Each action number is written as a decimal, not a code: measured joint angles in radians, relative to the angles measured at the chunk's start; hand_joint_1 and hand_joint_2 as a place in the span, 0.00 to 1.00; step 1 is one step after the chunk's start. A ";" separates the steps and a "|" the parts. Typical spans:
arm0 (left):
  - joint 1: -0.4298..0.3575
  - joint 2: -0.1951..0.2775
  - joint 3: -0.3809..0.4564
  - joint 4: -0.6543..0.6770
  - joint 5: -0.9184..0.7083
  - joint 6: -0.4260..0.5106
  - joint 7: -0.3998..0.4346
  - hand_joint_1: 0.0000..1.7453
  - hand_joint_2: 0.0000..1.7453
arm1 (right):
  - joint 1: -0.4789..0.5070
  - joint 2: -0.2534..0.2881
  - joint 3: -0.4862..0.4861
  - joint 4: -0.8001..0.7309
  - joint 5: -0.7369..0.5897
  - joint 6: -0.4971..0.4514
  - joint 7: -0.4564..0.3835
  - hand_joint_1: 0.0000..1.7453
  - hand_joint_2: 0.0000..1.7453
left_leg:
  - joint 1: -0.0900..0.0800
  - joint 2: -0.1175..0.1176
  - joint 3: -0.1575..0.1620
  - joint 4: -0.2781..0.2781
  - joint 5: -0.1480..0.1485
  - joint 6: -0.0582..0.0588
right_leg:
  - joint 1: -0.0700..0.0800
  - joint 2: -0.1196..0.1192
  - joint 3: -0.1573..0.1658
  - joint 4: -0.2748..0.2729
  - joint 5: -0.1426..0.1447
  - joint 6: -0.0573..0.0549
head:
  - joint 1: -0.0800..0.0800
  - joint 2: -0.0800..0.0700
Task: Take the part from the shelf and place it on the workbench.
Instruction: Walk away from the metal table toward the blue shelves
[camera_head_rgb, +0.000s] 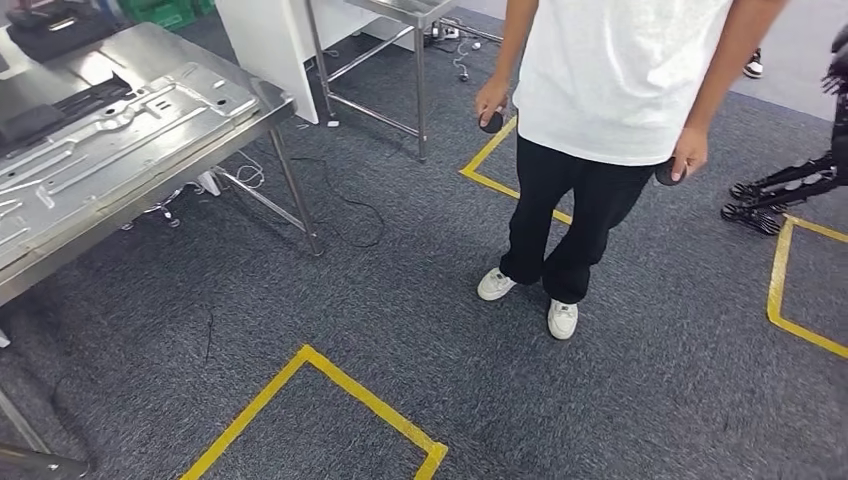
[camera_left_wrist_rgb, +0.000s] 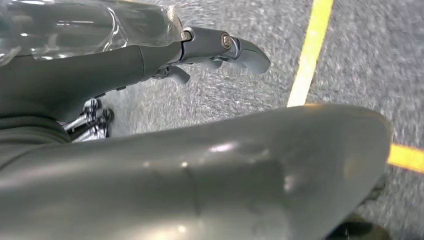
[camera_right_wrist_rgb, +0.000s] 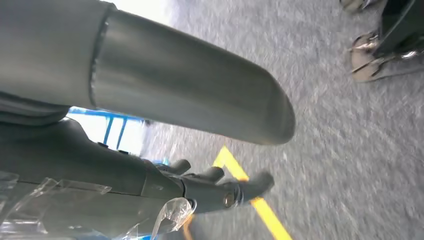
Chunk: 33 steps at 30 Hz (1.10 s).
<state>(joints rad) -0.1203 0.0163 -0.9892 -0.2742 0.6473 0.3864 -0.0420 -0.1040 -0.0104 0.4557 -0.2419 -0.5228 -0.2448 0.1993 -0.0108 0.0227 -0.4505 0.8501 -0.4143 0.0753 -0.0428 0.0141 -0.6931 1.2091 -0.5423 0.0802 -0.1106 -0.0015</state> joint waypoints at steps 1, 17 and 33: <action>0.000 0.000 0.000 0.000 0.000 0.000 0.000 0.00 0.00 | 0.001 0.000 0.000 0.000 0.000 0.000 -0.001 0.00 0.00 | -0.002 0.014 -0.001 0.000 0.000 0.000 | 0.001 -0.002 0.001 0.010 0.003 -0.001 | 0.000 0.000; -0.015 -0.002 -0.009 0.000 0.013 0.003 0.000 0.00 0.00 | -0.001 -0.002 0.005 0.000 -0.021 0.000 0.000 0.00 0.00 | 0.006 -0.014 -0.148 0.343 -0.151 -0.039 | 0.014 0.037 0.165 -0.306 0.134 -0.051 | -0.005 0.000; -0.007 0.002 -0.021 0.001 0.031 0.005 -0.003 0.00 0.00 | -0.001 0.007 0.026 0.000 -0.032 -0.003 0.042 0.00 0.00 | -0.017 0.031 -0.014 -0.011 0.027 0.018 | 0.024 -0.012 0.064 -0.090 0.043 -0.011 | 0.000 0.000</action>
<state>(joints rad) -0.1273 0.0187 -1.0102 -0.2733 0.6785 0.3915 -0.0446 -0.1048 -0.0034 0.4820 -0.2415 -0.5551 -0.2481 0.2416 -0.0274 0.0537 -0.4648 0.8387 -0.3872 0.0929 -0.0184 0.0019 -0.6289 1.1190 -0.4994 0.0691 -0.1111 -0.0015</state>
